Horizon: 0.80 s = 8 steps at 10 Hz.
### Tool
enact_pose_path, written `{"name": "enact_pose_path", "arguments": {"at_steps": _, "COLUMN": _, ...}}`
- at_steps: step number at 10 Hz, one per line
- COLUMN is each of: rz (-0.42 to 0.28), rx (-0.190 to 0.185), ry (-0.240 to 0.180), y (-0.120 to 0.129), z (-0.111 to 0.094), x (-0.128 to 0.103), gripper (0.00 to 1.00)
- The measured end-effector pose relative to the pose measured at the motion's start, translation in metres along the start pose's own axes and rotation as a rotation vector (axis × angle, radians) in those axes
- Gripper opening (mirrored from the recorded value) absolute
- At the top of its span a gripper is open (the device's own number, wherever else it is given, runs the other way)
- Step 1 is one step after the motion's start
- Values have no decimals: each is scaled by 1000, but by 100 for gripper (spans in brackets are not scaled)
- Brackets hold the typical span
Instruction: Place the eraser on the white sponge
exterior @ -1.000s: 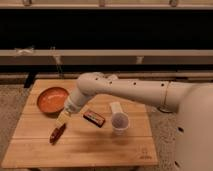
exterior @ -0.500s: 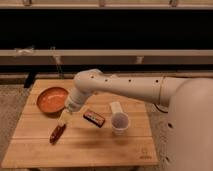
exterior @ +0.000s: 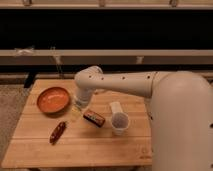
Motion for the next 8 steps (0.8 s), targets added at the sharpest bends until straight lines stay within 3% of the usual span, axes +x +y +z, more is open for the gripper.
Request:
{"name": "enact_pose_path", "arguments": {"at_steps": 1, "rz": 22, "rx": 32, "ry": 37, "y": -8, "z": 4, "x": 13, "gripper": 66}}
{"name": "enact_pose_path", "arguments": {"at_steps": 4, "rz": 66, "rx": 72, "ry": 81, "y": -24, "z": 10, "x": 39, "gripper": 66}}
{"name": "enact_pose_path", "arguments": {"at_steps": 8, "rz": 118, "rx": 100, "ry": 135, "y": -39, "z": 29, "x": 65, "gripper": 66}}
